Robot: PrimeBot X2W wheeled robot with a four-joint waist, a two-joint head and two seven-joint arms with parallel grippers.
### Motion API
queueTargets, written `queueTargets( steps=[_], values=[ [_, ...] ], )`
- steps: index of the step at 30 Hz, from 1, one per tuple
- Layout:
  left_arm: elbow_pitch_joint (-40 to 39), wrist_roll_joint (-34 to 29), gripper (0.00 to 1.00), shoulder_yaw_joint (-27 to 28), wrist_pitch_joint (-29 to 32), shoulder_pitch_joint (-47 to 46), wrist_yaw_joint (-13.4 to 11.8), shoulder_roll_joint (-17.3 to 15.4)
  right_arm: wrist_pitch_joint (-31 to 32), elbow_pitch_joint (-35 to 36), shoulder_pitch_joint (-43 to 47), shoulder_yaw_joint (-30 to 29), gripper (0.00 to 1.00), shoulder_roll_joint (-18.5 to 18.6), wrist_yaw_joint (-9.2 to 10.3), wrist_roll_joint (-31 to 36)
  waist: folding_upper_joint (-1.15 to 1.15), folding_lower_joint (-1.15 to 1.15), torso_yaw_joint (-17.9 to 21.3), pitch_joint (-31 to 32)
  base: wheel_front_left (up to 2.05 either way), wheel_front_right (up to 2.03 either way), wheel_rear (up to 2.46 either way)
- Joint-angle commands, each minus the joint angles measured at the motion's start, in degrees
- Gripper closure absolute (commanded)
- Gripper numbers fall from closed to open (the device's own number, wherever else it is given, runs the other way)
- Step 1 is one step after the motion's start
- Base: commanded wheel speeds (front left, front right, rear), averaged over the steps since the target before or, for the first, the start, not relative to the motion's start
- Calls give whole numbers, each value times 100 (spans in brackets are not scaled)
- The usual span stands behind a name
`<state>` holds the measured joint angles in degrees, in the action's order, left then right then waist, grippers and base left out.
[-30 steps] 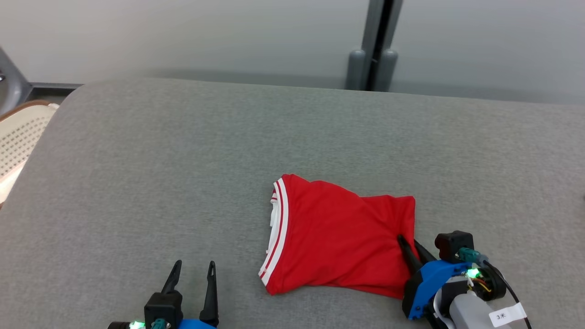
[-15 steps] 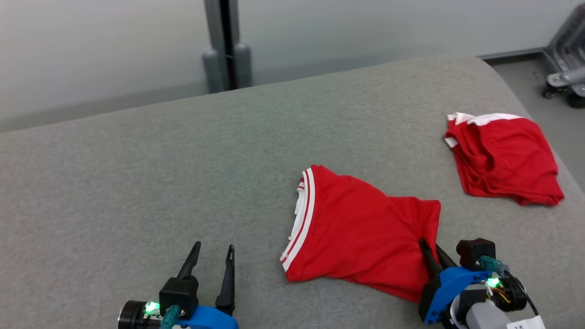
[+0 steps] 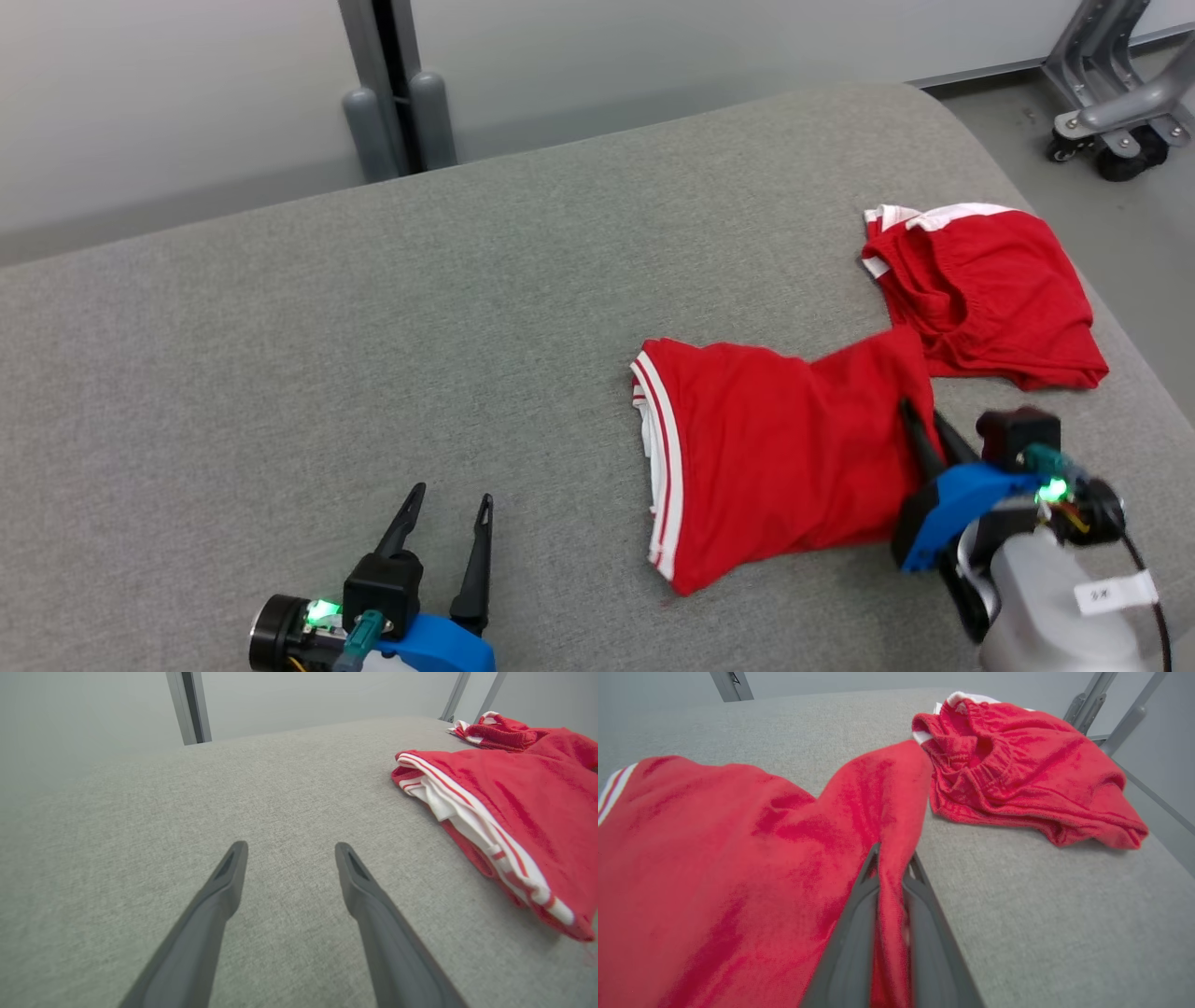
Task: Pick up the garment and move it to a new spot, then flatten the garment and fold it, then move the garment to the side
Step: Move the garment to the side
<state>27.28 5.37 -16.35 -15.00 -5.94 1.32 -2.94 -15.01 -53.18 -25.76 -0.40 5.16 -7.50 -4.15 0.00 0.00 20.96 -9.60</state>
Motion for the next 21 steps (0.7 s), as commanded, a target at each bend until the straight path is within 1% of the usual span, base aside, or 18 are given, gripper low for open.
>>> queueTargets(
  steps=[1,4,7,9,12,13,14,15,18,21],
  values=[
    [16,-66,0,68,-24,-109,8,-46,-19,52,-369,26,100,125,3,80,0,0,-142,-142,0,0,0],
    [33,-154,0,150,-24,-165,34,-91,82,1,-915,-46,100,389,3,206,0,0,-302,-279,0,0,0],
    [33,-206,0,203,-24,-196,55,-113,241,-125,-1386,-350,100,823,3,506,0,0,-468,-381,0,0,0],
    [37,-226,0,222,-24,-234,75,-110,358,-240,-1615,-700,100,1140,3,780,0,0,-572,-429,0,0,0],
    [44,-236,0,246,-24,-269,89,-93,543,-296,-1774,-1404,100,1558,2,1320,0,0,-719,-483,0,0,0],
    [42,-236,0,265,-24,-285,90,-89,594,-279,-1807,-1709,96,1660,3,1501,0,0,-759,-507,0,0,0],
    [44,-242,0,276,-24,-291,92,-84,627,-217,-1807,-1954,33,1704,2,1696,0,0,-791,-524,0,0,0],
    [51,-252,0,282,-24,-287,94,-81,664,-154,-1797,-2219,0,1712,2,1888,0,0,-821,-539,0,0,0],
    [55,-257,0,341,-24,-280,61,-75,564,89,-1776,-2930,0,1529,2,2357,0,0,-877,-563,0,0,0],
    [33,-239,0,413,-24,-288,26,-68,334,305,-1771,-3256,0,1142,2,2691,0,0,-903,-555,0,0,0]
  ],
)
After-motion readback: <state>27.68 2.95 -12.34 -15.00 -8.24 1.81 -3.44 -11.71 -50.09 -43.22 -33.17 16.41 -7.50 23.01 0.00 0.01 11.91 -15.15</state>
